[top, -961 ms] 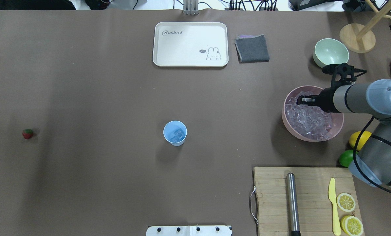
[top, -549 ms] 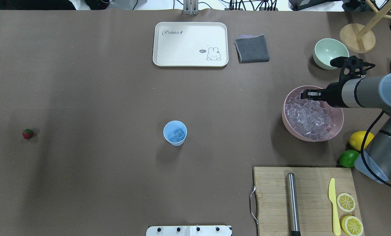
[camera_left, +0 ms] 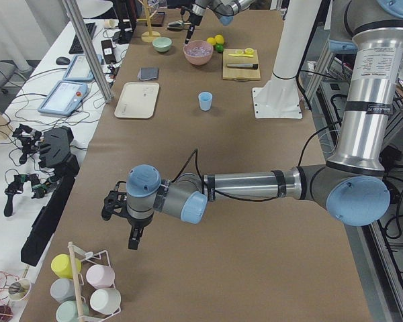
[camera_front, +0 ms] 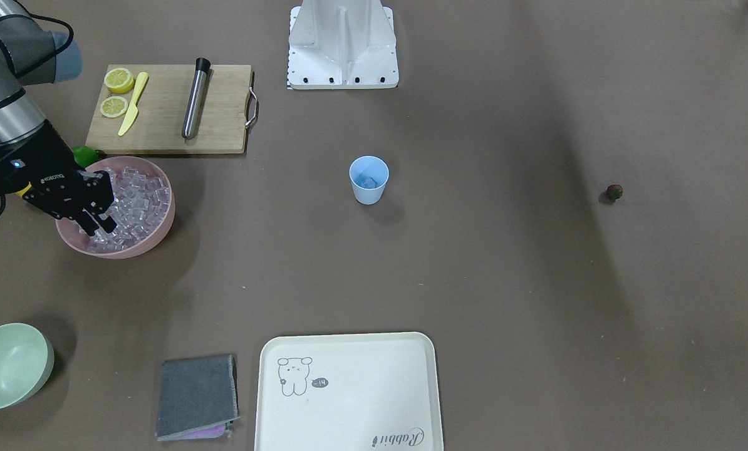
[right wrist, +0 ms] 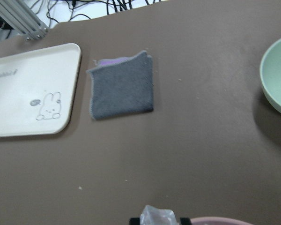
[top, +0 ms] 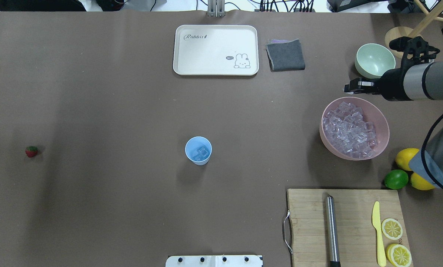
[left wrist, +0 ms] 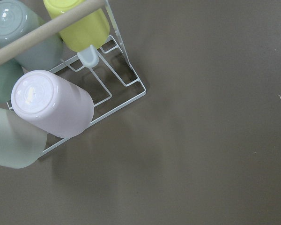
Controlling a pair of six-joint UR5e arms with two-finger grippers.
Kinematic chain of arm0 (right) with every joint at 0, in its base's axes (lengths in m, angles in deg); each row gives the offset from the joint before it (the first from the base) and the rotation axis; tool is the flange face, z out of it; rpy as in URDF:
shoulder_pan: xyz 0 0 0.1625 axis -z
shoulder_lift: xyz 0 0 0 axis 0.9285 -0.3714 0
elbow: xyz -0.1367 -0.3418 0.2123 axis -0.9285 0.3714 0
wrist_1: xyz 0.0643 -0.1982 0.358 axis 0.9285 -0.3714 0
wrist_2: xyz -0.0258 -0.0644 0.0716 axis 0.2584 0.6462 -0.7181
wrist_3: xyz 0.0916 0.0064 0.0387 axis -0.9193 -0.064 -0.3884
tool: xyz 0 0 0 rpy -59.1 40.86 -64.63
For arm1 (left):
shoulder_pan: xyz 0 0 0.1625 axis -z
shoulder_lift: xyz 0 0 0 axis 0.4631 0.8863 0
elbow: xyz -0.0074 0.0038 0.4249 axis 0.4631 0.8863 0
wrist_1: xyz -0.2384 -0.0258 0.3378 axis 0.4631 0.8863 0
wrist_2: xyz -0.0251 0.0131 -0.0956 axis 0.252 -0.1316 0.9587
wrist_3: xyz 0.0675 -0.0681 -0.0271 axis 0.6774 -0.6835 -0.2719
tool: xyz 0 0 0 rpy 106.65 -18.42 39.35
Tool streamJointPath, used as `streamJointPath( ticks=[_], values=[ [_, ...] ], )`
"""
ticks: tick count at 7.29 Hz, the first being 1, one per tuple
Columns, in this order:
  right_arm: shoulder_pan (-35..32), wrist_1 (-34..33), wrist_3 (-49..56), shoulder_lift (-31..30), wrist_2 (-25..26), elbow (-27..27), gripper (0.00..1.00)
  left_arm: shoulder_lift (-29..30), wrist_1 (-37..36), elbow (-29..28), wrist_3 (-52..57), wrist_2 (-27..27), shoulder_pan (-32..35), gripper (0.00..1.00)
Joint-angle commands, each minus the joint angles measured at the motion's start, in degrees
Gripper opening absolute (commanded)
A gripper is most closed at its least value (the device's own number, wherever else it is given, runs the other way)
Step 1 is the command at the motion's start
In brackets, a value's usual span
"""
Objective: Put ice and strawberries in cup
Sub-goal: 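Carry the ice cube with the right gripper over the light-blue cup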
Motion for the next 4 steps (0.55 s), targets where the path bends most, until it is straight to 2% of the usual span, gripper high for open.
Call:
streamJointPath(
  ticks=[1, 3, 4],
  values=[
    [-0.7, -0.2, -0.1, 6.0, -0.5, 0.1, 0.00, 0.3, -0.1, -0.1, 0.0, 0.0, -0.4, 0.98],
    [1.8, -0.1, 0.0, 10.0, 0.2, -0.3, 0.00, 0.6, -0.1, 0.1, 0.0, 0.3, -1.0, 0.98],
    [5.0, 0.0, 0.0, 12.3, 2.4, -0.3, 0.00, 0.7, -0.1, 0.1, 0.0, 0.3, -1.6, 0.98]
  ],
)
